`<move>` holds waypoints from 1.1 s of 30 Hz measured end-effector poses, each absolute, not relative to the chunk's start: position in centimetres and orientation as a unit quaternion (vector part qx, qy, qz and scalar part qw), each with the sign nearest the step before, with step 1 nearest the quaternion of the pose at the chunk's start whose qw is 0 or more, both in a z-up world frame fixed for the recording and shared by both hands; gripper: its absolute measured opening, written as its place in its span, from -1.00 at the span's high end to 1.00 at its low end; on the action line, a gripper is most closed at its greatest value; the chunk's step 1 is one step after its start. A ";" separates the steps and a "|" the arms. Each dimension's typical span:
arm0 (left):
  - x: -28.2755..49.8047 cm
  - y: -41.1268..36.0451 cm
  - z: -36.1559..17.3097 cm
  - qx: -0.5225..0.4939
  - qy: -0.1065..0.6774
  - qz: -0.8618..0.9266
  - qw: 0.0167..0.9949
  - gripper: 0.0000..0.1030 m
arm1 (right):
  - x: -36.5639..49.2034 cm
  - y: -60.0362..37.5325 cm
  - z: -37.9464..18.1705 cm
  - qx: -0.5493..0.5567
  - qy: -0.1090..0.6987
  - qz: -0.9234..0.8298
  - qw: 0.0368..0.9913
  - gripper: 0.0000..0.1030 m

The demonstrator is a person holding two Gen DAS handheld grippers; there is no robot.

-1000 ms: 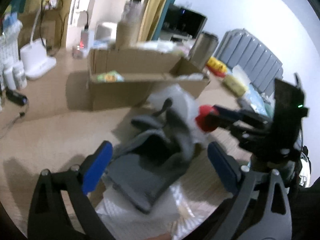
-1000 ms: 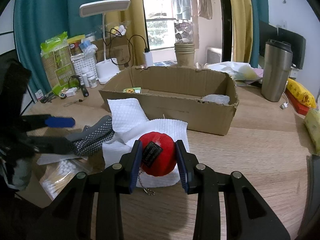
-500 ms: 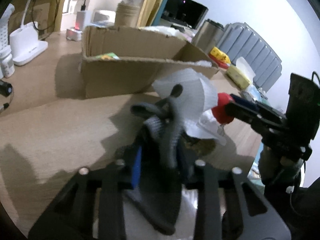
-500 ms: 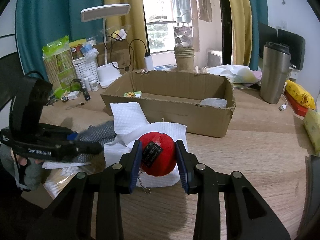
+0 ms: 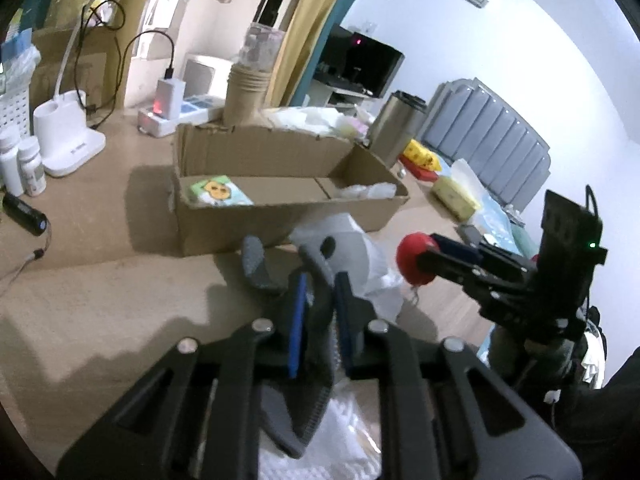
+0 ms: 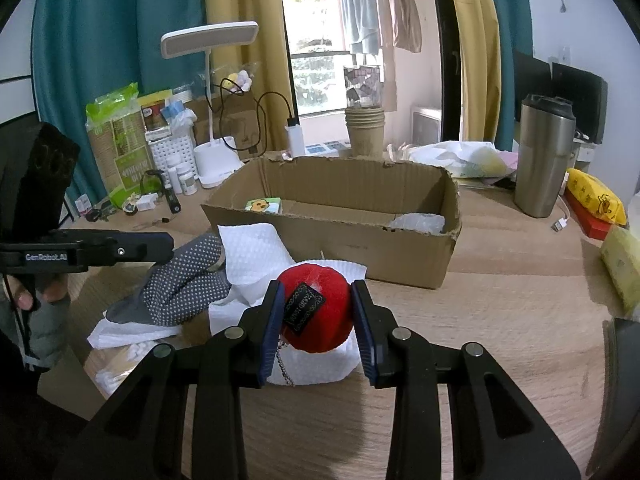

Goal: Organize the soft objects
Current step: 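Lift the grey glove with the left tool while the right tool lifts the red ball, then carry the glove and red ball into the cardboard box and release both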

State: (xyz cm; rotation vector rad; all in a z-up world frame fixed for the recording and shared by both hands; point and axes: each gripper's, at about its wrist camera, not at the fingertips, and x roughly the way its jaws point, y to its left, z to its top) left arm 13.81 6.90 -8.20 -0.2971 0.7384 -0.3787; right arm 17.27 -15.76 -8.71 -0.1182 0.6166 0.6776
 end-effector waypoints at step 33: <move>14.3 7.8 -12.8 -0.152 0.447 -0.206 0.857 0.69 | 17.3 -16.0 -9.2 -0.053 0.299 0.329 0.894 0.30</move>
